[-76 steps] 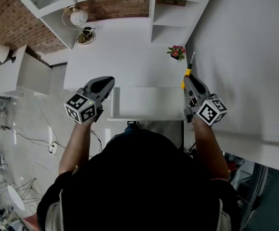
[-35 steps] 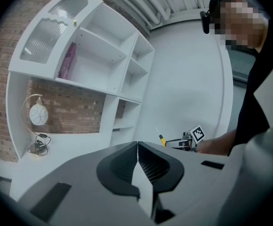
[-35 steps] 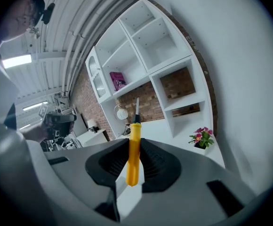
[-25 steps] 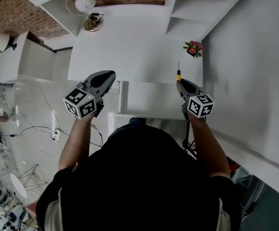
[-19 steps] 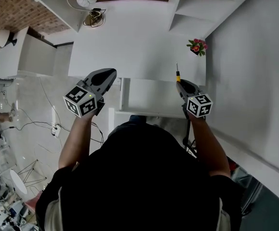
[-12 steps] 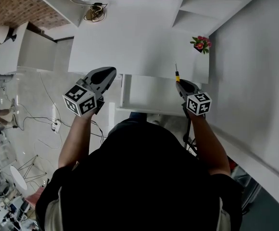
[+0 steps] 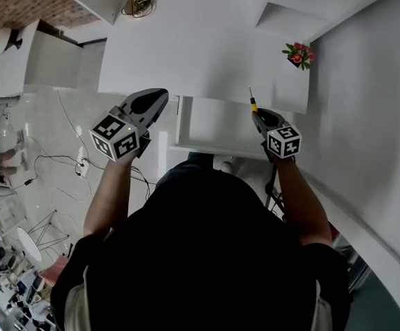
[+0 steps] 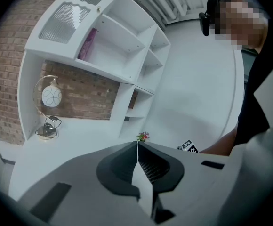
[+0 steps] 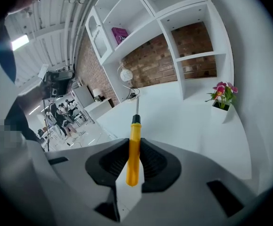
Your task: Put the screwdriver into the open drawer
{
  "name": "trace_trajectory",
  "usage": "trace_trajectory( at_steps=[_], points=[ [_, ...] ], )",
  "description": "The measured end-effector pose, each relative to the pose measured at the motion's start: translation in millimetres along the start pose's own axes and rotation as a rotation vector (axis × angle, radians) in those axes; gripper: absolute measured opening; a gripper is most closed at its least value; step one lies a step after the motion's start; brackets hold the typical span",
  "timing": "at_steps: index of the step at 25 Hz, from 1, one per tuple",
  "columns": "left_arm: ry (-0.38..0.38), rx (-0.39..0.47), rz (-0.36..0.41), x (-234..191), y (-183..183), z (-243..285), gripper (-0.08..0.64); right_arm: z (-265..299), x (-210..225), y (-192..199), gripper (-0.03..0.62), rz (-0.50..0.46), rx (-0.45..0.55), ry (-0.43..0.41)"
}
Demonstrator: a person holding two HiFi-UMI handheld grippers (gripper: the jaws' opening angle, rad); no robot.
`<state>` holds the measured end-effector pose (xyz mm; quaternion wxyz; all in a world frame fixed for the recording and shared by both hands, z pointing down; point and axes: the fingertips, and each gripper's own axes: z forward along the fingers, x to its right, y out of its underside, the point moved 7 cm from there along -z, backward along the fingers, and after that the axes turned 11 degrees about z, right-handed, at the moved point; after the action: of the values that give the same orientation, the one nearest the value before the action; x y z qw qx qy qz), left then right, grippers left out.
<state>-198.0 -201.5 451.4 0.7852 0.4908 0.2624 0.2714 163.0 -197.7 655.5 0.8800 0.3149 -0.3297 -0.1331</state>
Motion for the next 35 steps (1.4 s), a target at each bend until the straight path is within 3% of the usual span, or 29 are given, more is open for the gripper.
trace_trajectory(
  at_steps=[18,35],
  points=[
    [-0.03,-0.048,-0.047,-21.2,30.3,8.7,0.023,57.3,8.5,50.5,0.078,-0.199,-0.229,-0.046],
    [-0.065,-0.078,-0.083,-35.0,52.0,3.2,0.023,106.0,13.3,97.0,0.078,-0.228,-0.353,-0.08]
  ],
)
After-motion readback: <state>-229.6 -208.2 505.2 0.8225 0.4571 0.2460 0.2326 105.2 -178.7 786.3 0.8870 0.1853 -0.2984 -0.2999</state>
